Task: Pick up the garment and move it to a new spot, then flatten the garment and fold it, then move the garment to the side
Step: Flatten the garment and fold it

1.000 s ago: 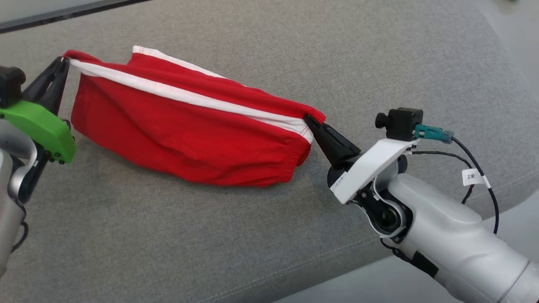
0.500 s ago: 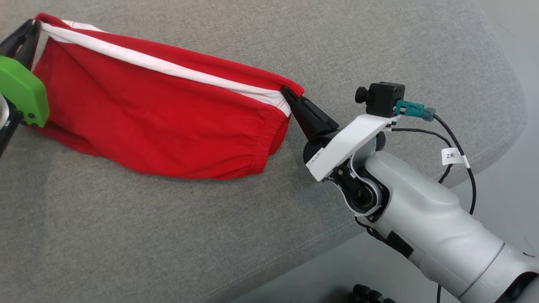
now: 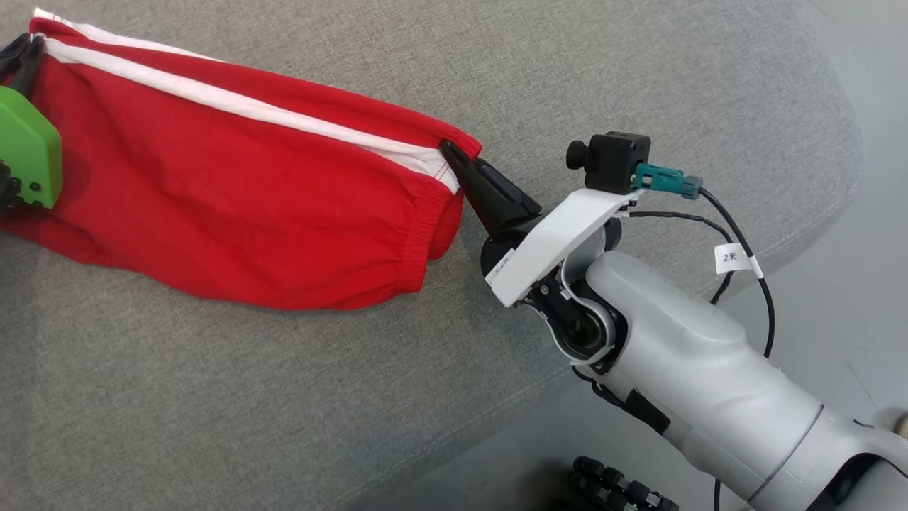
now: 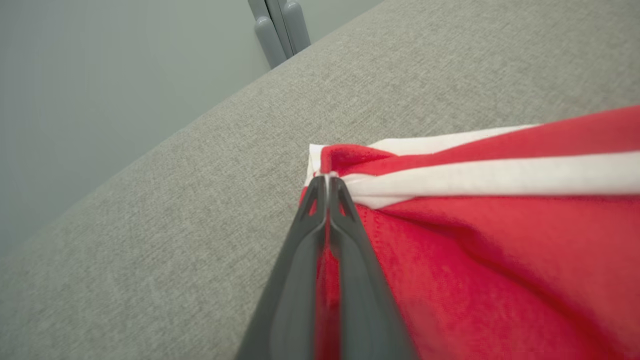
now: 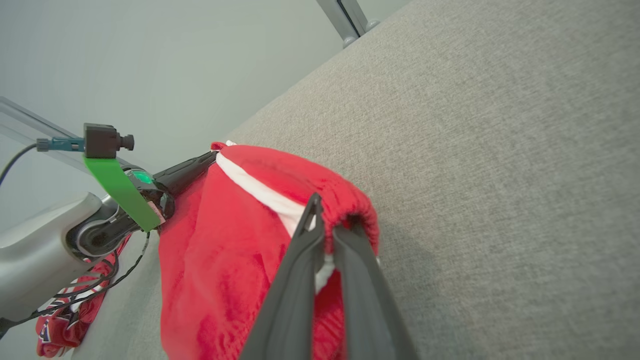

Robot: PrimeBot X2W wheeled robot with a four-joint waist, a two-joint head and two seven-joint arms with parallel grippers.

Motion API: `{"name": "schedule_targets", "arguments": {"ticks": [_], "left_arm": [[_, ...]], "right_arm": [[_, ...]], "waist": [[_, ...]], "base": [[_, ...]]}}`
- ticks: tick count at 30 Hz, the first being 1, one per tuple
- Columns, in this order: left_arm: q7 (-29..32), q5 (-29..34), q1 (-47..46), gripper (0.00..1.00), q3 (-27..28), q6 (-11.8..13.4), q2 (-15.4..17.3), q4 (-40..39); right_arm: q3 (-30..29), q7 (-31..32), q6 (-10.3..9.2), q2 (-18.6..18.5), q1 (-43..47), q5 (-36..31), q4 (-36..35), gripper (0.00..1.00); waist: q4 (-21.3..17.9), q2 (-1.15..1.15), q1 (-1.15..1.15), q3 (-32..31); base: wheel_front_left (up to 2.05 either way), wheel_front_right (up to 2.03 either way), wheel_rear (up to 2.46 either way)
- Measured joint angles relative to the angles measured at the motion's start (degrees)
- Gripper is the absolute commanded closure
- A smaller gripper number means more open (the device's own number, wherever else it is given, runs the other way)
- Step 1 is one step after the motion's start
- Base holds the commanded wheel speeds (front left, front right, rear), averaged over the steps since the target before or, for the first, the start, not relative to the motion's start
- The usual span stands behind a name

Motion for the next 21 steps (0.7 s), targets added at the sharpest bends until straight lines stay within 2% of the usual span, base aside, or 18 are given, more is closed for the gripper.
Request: {"name": "schedule_targets", "arguments": {"ticks": [2,3,4,5,6,10,21], "left_arm": [[-0.8,-0.8,-0.6,1.0,-0.7,0.0,-0.4,0.8],[-1.1,-1.1,-0.8,0.96,-1.2,0.0,-0.5,1.1],[-1.5,-1.4,-0.9,0.47,-1.7,0.0,-0.7,1.4],[-2.2,-1.7,-0.9,0.0,-2.1,0.0,-0.8,1.8],[-2.7,-2.3,-0.9,0.0,-2.4,0.0,-1.0,2.1],[-5.1,-4.3,-0.9,0.0,-3.3,0.0,-2.0,3.3],[-11.6,-9.0,3.2,0.0,-5.2,0.0,-3.6,5.1]], "right_arm": [[0.5,0.0,0.0,0.0,-0.1,0.3,0.3,1.0],[1.4,0.0,0.0,-0.1,-0.2,0.7,0.5,1.0],[2.1,0.0,-0.01,-0.2,-0.3,0.9,0.7,0.76],[2.3,0.0,-0.01,-0.3,-0.5,0.9,0.9,0.45],[2.3,0.0,-0.01,-0.5,-0.7,1.0,1.0,0.0],[2.4,0.0,-0.01,-1.7,-1.1,0.9,1.4,0.0],[4.4,0.0,-0.01,-8.5,2.6,-1.0,-0.3,0.0]], "waist": [[0.3,0.0,0.0,0.0],[0.4,0.0,0.0,0.0],[0.6,0.0,0.0,0.0],[0.8,0.0,0.0,-0.1],[1.0,0.0,0.0,-0.2],[1.7,0.0,0.0,-1.0],[3.9,0.0,-0.01,-6.4]], "base": [[0.0,0.0,0.0],[0.0,0.0,0.0],[0.0,0.0,0.0],[0.0,0.0,0.0],[0.0,0.0,0.0],[0.0,0.0,0.0],[0.0,0.0,0.0]]}}
